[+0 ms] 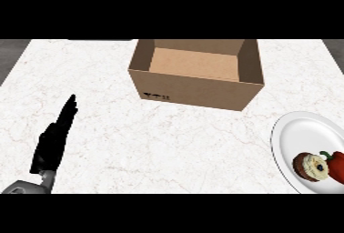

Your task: Pick the bell pepper from the plate and place it in the cardboard box

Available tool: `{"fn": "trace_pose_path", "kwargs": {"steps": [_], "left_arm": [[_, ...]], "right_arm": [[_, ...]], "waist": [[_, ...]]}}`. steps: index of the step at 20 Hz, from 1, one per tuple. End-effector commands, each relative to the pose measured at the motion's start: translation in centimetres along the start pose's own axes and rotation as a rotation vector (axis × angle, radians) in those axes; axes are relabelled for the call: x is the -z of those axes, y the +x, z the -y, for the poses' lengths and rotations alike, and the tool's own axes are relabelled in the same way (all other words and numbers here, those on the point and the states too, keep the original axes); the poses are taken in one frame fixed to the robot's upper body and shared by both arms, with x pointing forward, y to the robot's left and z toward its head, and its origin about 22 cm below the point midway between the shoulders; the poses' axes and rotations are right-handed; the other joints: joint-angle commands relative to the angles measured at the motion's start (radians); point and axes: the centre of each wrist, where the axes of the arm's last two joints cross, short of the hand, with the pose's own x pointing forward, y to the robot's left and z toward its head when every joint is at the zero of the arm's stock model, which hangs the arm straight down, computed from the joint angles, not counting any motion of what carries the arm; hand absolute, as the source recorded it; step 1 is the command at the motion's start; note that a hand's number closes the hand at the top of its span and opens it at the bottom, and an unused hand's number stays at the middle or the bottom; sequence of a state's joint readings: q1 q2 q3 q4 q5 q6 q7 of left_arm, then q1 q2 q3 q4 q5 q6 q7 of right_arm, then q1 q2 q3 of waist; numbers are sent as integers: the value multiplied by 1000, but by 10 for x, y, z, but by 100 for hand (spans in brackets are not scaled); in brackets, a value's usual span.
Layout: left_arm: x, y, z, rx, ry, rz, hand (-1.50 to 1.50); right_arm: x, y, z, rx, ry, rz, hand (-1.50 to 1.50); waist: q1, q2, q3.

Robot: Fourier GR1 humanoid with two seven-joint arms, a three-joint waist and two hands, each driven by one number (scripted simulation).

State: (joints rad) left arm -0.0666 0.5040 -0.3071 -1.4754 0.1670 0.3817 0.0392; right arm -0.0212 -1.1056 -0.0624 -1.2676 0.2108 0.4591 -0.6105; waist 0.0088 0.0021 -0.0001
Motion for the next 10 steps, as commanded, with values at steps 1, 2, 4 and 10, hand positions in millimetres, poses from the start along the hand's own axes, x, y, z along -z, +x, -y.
{"fn": "trace_pose_path", "kwargs": {"steps": [1,2,4,10], "left_arm": [[-3,-8,-8,3,4,-11,0],[-8,2,-8,3,6,-9,0],[-10,0,12,-5,1,-13,0],[-4,-13,-7,-10,10,-16,0]], "right_arm": [[7,14,-7,-101,188,-62,-150],[5,10,-9,-101,202,-59,-150],[5,21,-19,-104,222,-76,-150],[17,17,-46,-141,183,-161,-150]], "waist": [[-6,-3,-1],[-3,-4,0],[-19,-6,-1],[-13,-3,0]]}}
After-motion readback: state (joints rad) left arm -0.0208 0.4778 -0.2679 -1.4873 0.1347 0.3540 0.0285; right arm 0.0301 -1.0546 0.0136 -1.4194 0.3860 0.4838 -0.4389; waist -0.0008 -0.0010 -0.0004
